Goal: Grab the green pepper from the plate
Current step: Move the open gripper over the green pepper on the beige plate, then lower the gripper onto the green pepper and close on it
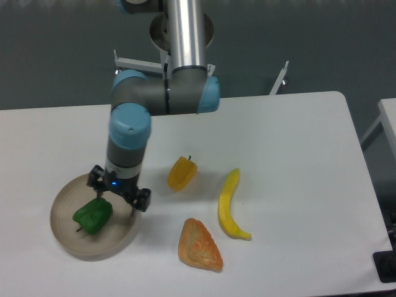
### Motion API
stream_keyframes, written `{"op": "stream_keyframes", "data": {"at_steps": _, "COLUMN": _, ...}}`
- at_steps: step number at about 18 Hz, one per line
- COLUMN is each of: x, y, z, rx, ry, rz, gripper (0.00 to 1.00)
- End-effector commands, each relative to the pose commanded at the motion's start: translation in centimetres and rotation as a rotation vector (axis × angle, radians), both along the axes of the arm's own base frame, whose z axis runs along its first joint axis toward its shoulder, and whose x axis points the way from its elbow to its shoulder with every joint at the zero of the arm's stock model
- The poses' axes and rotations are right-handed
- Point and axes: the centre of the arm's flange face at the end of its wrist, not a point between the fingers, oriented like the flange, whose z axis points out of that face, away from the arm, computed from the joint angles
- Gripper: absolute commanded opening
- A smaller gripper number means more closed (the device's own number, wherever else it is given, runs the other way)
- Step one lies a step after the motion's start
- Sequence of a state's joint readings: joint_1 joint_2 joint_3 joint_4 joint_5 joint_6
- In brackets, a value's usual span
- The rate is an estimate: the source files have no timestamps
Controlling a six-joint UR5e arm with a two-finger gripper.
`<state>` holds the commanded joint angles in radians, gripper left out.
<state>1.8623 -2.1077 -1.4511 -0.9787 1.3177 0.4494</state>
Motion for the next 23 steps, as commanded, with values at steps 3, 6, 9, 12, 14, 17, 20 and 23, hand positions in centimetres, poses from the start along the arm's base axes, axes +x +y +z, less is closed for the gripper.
{"op": "stream_keyframes", "data": {"at_steps": 3, "x": 0.7, "y": 0.2, "z": -0.6, "rx": -0.007, "ry": -0.002, "rz": -0.012, "gripper": 1.0}}
{"op": "stream_keyframes", "data": {"at_steps": 6, "x": 1.7, "y": 0.6, "z": -1.6, "rx": 0.004, "ry": 0.005, "rz": -0.028, "gripper": 1.0}}
{"op": "stream_keyframes", "data": {"at_steps": 9, "x": 2.0, "y": 0.8, "z": -2.2, "rx": 0.009, "ry": 0.008, "rz": -0.036, "gripper": 1.0}}
{"op": "stream_keyframes", "data": {"at_steps": 12, "x": 2.1, "y": 0.9, "z": -2.9, "rx": 0.001, "ry": 0.006, "rz": -0.037, "gripper": 1.0}}
{"op": "stream_keyframes", "data": {"at_steps": 14, "x": 2.9, "y": 1.1, "z": -3.3, "rx": 0.003, "ry": 0.01, "rz": -0.049, "gripper": 1.0}}
{"op": "stream_keyframes", "data": {"at_steps": 17, "x": 3.0, "y": 1.4, "z": -3.8, "rx": 0.012, "ry": 0.013, "rz": -0.05, "gripper": 1.0}}
{"op": "stream_keyframes", "data": {"at_steps": 20, "x": 2.9, "y": 1.6, "z": -3.7, "rx": 0.014, "ry": 0.016, "rz": -0.05, "gripper": 0.93}}
{"op": "stream_keyframes", "data": {"at_steps": 23, "x": 2.9, "y": 1.6, "z": -3.5, "rx": 0.018, "ry": 0.015, "rz": -0.052, "gripper": 0.57}}
